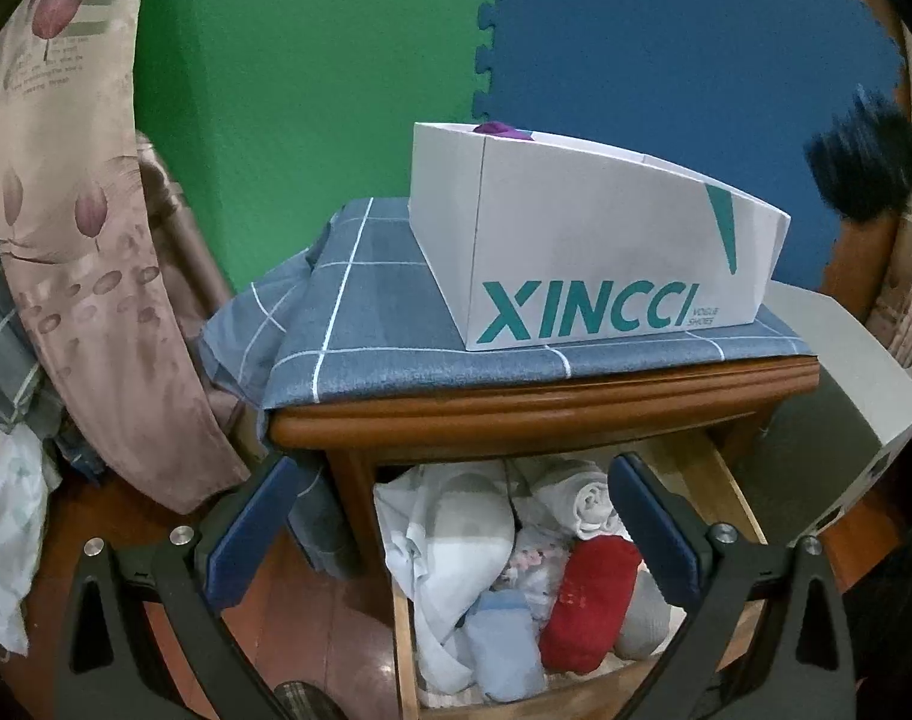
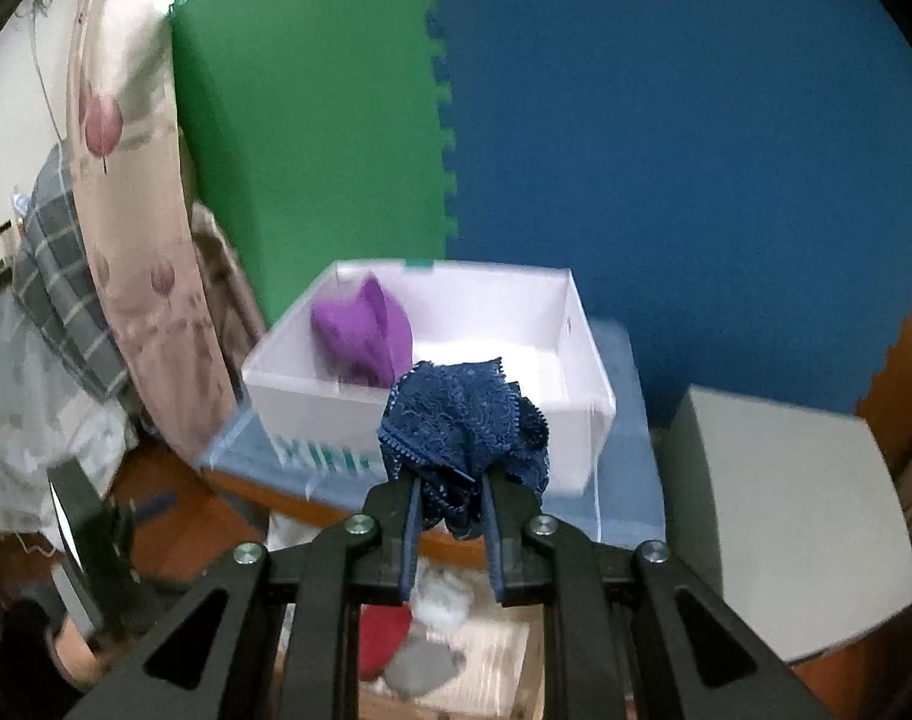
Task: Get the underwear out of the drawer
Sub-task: 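Carry the navy lace underwear with the right tool into the shoe box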
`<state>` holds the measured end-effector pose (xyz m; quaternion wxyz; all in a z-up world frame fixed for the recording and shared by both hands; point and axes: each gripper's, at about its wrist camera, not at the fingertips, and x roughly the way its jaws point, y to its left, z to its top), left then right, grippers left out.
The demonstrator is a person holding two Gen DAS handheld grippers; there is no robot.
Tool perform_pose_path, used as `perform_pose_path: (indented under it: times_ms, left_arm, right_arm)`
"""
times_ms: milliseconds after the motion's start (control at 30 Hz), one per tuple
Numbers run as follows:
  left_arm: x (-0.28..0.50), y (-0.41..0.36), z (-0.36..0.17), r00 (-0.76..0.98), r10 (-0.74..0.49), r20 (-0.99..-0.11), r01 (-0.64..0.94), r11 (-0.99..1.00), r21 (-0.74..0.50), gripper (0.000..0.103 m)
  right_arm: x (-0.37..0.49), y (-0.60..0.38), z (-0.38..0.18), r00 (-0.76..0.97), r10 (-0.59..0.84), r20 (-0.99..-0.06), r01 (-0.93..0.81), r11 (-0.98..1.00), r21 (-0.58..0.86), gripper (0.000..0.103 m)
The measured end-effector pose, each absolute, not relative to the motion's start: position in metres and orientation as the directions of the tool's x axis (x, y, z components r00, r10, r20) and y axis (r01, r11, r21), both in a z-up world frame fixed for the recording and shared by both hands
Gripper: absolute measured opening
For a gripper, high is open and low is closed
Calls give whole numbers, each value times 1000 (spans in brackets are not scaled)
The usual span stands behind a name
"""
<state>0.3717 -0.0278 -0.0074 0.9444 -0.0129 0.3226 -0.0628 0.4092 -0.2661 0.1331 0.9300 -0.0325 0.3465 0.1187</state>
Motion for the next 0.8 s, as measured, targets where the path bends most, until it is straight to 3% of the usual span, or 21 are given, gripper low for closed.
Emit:
perform_pose_path:
  times_ms: [367, 800]
  left_arm:
    - [370, -27, -5, 784, -139, -605, 109, 990, -87, 102]
    - [372, -29, -3, 772, -144, -619, 100, 989, -106, 102]
  right_arm:
    - [458, -243, 186, 790, 165, -591, -223, 975, -25, 17]
    - [527, -232, 157, 761, 93, -642, -168, 984, -57, 17]
